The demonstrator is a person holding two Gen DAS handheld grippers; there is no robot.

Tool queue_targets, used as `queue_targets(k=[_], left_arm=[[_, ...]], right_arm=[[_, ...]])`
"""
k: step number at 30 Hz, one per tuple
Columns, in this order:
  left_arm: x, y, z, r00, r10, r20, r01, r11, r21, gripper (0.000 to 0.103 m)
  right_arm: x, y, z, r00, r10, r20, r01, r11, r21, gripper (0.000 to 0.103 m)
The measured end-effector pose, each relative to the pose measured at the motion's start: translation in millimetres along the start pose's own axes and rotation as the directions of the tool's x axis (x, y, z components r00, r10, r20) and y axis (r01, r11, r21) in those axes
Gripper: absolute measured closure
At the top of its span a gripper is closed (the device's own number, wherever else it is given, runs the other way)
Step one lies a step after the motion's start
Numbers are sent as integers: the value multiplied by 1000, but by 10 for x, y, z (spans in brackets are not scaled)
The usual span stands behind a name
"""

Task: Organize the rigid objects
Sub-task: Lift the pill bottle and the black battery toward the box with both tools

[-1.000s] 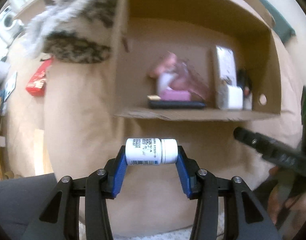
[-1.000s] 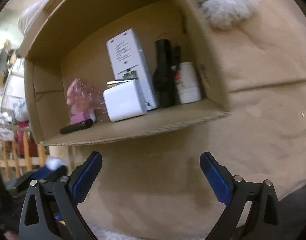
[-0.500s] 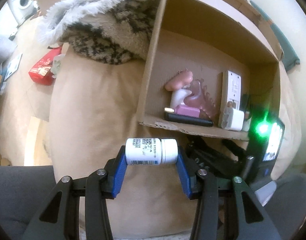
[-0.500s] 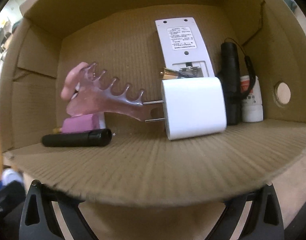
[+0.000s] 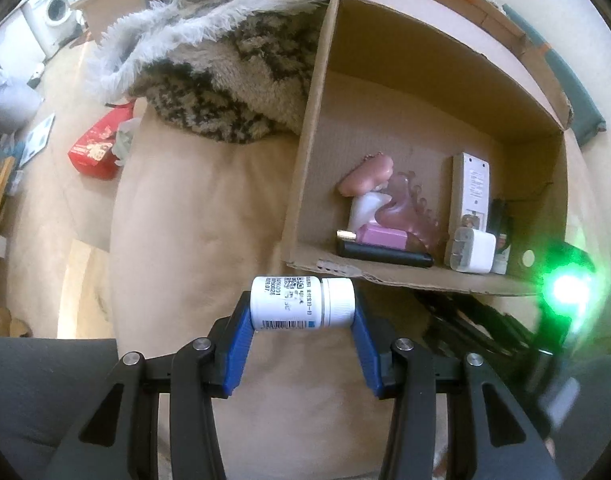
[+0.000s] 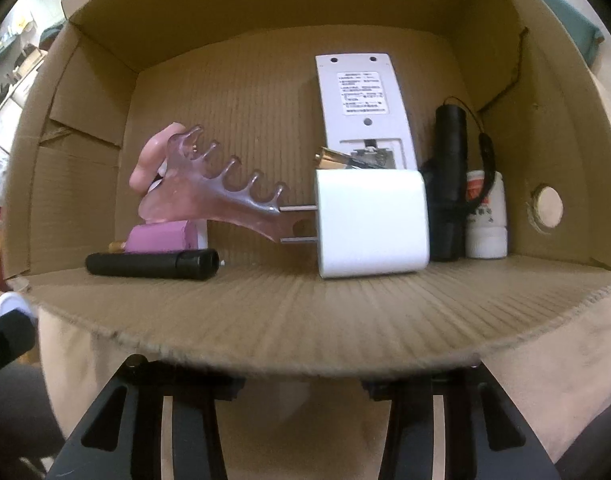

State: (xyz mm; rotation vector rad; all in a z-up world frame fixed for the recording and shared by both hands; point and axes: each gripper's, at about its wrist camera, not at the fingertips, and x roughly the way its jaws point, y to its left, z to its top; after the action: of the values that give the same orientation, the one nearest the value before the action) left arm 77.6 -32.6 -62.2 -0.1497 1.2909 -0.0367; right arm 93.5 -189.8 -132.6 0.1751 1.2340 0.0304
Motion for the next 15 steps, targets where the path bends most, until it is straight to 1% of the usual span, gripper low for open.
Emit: queue_targets(k=[2, 6, 7, 10, 13, 15], left_arm=[[8, -2, -5, 1000, 7, 2, -7, 1000, 3, 60], [-20, -23, -21, 1000, -9, 17, 9, 1000, 0, 60], [-34, -40, -26, 1000, -7, 24, 7, 1000, 4, 60], [-103, -103, -45, 998, 2, 58, -4, 999, 34, 60], [-155, -137, -49, 996, 1, 92, -6, 999, 52, 60], [-194, -124, -35, 993, 14, 117, -19, 999, 44, 60]], right_arm=[[-115, -68, -10, 1000, 25, -5, -25, 1000, 9, 57], [-452, -111, -25, 997, 80, 19, -80, 997, 2, 57], [-574, -113, -114, 995, 89, 35, -89, 996, -5, 57], [-844, -162, -185, 990, 122, 68, -121, 992, -20, 57], [-1000, -227, -190, 985, 149, 88, -148, 989, -19, 57], [-1052, -243, -240, 982, 150, 116, -148, 989, -29, 57]])
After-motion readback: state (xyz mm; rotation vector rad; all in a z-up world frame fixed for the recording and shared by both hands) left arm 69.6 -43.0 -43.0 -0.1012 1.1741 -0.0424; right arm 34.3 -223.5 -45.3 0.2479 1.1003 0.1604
